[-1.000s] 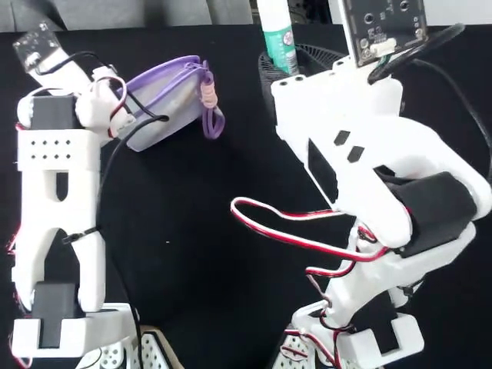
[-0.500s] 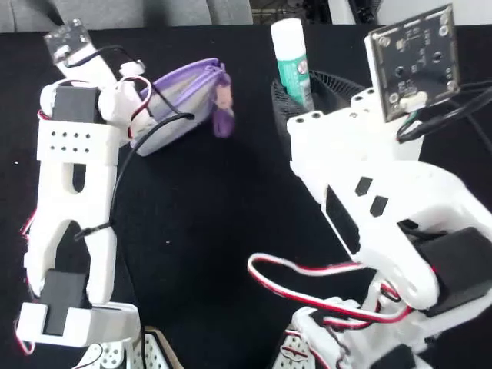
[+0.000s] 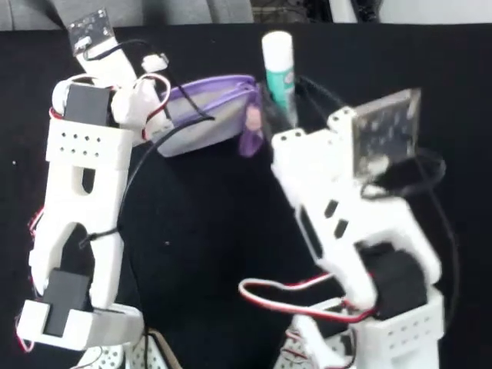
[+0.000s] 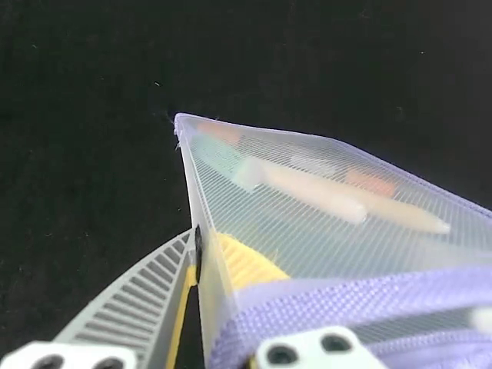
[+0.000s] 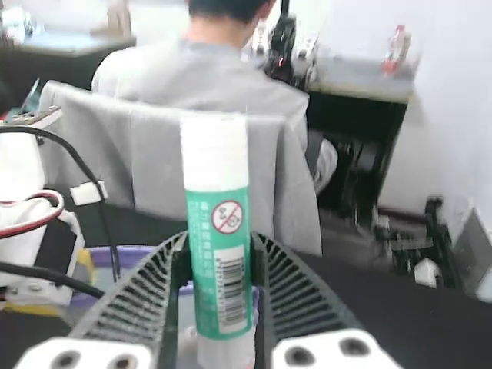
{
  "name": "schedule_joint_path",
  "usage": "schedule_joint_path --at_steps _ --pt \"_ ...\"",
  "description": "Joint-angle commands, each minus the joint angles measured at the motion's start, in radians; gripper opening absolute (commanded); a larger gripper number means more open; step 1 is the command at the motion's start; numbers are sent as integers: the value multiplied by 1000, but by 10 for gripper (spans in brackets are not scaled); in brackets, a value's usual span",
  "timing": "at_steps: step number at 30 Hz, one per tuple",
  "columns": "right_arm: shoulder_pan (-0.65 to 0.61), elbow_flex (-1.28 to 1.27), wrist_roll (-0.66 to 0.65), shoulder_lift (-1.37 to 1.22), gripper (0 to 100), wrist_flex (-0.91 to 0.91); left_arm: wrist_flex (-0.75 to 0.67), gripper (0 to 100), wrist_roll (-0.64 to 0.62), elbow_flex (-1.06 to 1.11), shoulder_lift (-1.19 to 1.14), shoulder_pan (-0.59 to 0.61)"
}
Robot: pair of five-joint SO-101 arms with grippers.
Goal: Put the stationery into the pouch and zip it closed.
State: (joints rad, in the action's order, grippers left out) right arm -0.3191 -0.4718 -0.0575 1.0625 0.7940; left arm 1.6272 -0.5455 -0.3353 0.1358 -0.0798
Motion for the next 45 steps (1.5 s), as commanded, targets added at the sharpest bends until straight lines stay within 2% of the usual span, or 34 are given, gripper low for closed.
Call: schedule_joint_path --at_steps 1,11,25,32,41,43,45 --pt "-8 -147 -3 114 11 -175 3 30 8 -67 15 -36" --pt "-8 -374 5 159 11 -446 15 30 11 -64 9 -209" --pt "-8 -757 6 163 11 -884 -63 30 9 47 9 -220" --pt "-6 -851 75 154 11 -979 -63 30 8 42 9 -220" --pt "-8 -901 75 154 19 -1010 -84 30 8 50 9 -220" --pt "-11 -905 75 154 69 -1010 -84 30 8 50 9 -220" --pt "-11 -905 75 154 162 -1008 -83 30 9 50 9 -220"
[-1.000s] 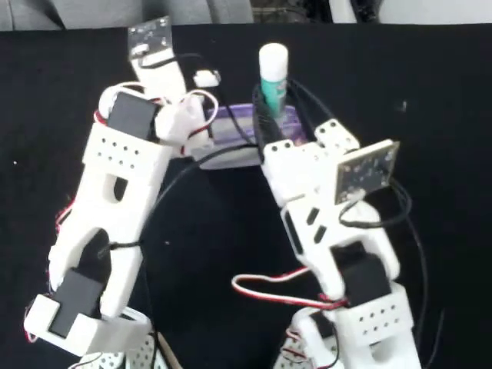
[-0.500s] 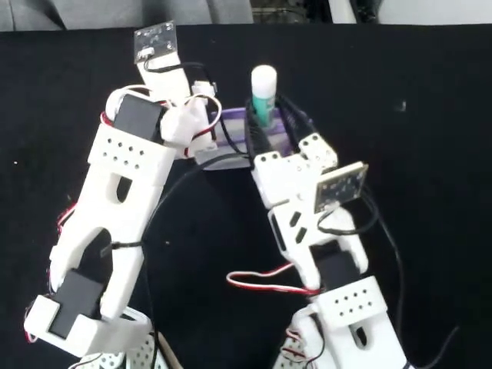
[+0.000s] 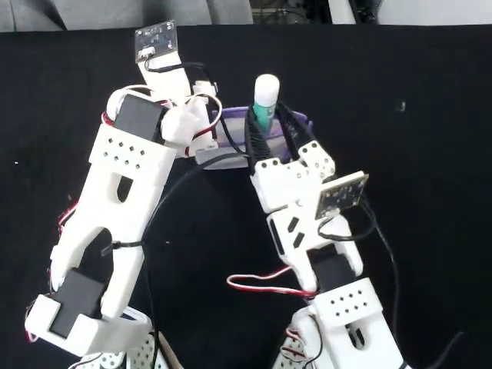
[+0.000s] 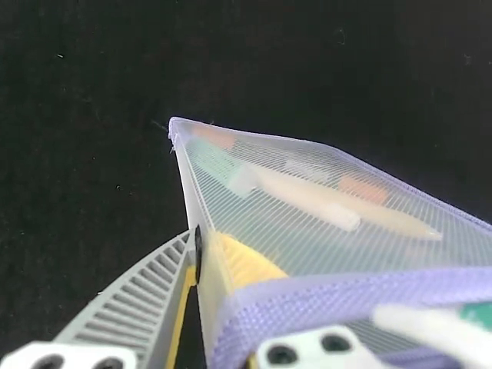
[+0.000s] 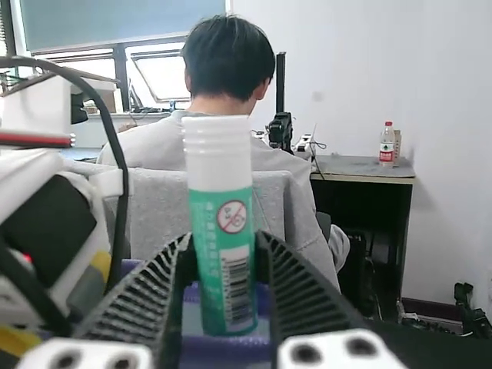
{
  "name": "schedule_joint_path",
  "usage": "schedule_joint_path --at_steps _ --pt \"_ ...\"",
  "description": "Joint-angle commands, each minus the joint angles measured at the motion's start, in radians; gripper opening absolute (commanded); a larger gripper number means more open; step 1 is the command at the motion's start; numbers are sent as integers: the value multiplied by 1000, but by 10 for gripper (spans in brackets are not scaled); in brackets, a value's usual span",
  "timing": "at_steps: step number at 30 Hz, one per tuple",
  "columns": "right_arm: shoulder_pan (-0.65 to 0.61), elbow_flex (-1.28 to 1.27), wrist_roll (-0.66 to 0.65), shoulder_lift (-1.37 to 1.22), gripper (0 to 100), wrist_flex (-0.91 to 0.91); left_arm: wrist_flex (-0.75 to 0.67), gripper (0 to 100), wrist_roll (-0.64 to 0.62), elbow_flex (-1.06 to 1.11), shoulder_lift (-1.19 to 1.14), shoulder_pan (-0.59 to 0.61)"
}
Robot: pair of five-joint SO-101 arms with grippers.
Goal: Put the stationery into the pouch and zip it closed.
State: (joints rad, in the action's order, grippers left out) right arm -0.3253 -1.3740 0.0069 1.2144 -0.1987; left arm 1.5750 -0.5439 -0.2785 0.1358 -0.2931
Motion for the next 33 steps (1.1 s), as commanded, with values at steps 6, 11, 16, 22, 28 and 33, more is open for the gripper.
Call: schedule_joint_path --at_steps 6,11,16,22,28,33 --pt "-6 -2 11 4 293 -15 -31 30 9 -7 9 -7" --pt "-6 -1 11 8 293 -15 -31 30 9 -7 9 -5" --pt "-6 18 6 12 293 -14 -31 30 9 -7 9 1" --pt "0 145 5 13 293 121 -38 30 9 -7 9 1" --pt "2 377 3 13 293 405 -38 30 9 -7 9 2" --pt "2 550 3 13 293 603 -38 30 9 -7 9 2"
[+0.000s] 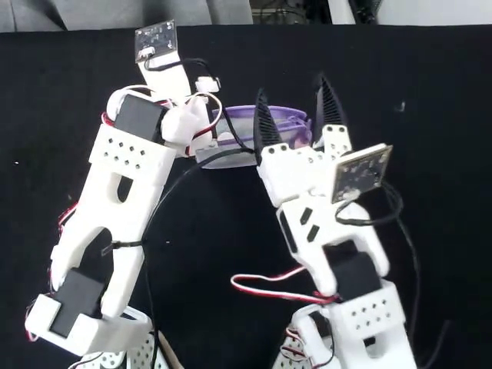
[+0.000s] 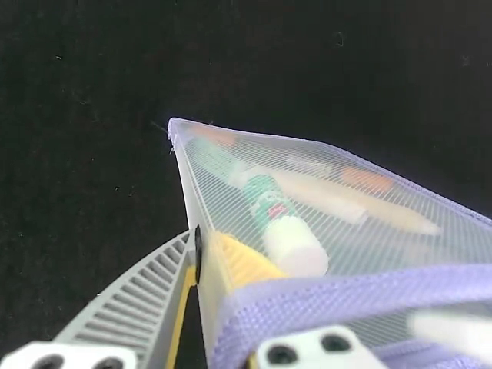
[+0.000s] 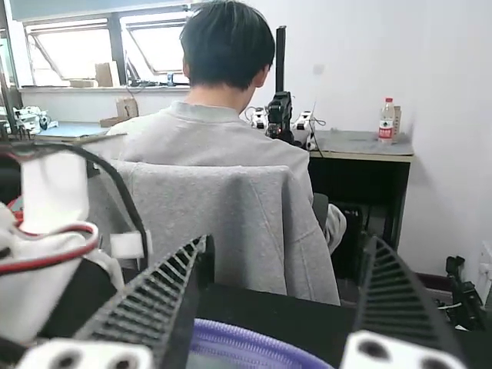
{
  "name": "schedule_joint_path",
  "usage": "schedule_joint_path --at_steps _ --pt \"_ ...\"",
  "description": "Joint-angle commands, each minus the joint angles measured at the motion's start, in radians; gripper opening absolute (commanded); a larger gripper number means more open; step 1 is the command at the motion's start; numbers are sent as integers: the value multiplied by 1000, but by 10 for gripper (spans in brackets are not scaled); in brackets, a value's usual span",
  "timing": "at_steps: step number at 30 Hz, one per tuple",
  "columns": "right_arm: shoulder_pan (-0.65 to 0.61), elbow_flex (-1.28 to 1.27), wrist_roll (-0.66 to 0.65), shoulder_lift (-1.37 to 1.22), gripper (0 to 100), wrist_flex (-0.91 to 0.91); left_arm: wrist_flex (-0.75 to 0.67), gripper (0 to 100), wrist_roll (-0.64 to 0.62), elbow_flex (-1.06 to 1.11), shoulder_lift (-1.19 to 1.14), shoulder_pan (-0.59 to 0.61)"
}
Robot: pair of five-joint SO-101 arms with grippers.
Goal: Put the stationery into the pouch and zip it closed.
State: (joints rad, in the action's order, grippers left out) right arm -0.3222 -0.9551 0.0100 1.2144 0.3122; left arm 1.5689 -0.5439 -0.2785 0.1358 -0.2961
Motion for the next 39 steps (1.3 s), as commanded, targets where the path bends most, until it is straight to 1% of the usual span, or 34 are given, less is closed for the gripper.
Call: schedule_joint_path --at_steps 1,3,6,14,16,20,24,30,35,39 --pt "-2 160 0 13 293 121 -32 30 9 -7 9 5" --pt "0 214 -2 13 293 175 -32 30 9 -7 9 5" --pt "64 302 -2 13 293 253 -32 30 9 -7 9 5" --pt "319 599 0 13 293 512 -26 30 9 -5 9 16" --pt "348 661 0 13 293 586 -26 30 9 -5 11 31" --pt "354 717 -18 12 293 717 -23 30 9 -5 11 70" --pt "354 680 -97 2 293 767 -21 30 9 -5 18 68" --pt "342 492 -164 4 292 764 -21 30 9 -5 14 67" --pt "270 289 -244 4 292 692 -8 30 9 -5 14 67" --pt "264 166 -250 2 292 652 -8 30 9 -5 12 70"
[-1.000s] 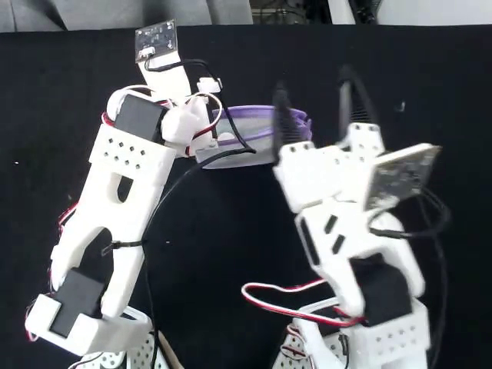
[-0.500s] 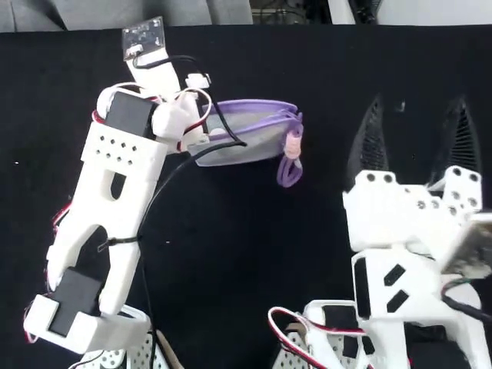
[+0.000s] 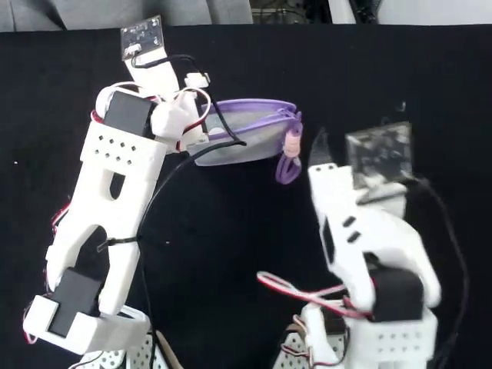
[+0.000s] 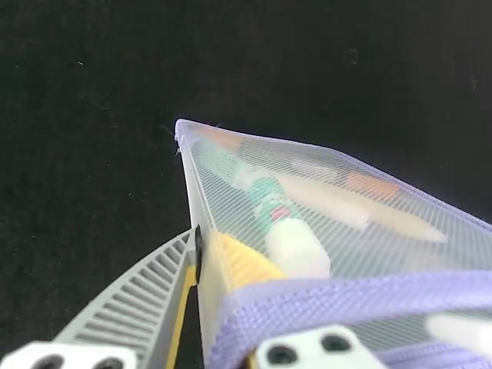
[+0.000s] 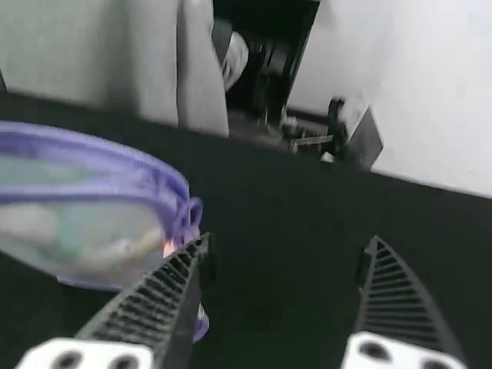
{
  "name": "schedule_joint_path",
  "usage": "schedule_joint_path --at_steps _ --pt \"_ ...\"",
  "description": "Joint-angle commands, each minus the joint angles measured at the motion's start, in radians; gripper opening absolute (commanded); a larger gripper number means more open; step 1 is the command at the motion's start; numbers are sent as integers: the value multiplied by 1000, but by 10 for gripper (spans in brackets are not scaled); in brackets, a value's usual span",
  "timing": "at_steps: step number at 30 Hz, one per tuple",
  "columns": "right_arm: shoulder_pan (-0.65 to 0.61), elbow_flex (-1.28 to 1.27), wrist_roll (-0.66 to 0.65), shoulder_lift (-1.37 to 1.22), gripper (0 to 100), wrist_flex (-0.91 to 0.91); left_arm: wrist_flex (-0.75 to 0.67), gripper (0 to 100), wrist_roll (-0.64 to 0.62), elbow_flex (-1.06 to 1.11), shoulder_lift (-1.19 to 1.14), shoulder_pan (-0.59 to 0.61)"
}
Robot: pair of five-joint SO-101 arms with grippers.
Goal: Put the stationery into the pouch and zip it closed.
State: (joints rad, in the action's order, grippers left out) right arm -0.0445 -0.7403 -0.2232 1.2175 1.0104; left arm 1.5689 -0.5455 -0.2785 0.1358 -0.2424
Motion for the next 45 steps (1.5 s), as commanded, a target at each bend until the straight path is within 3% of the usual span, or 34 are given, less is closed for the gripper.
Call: schedule_joint_path --at_steps 1,9,15,27,32,39,45 --pt "-14 -73 -18 -1 292 -49 -8 30 11 -5 12 16" --pt "-15 -354 -31 -1 292 -170 -8 30 11 -5 11 15" --pt "-9 -593 -170 -1 292 -390 -17 30 11 22 14 15" --pt "-9 -800 -276 -2 292 -697 -17 30 11 30 20 13" --pt "-12 -848 -275 -4 292 -809 -14 30 11 28 20 13" --pt "-15 -848 -267 -10 292 -830 -11 30 11 27 20 12" --pt "-54 -723 -224 -202 292 -824 -11 30 11 24 20 12"
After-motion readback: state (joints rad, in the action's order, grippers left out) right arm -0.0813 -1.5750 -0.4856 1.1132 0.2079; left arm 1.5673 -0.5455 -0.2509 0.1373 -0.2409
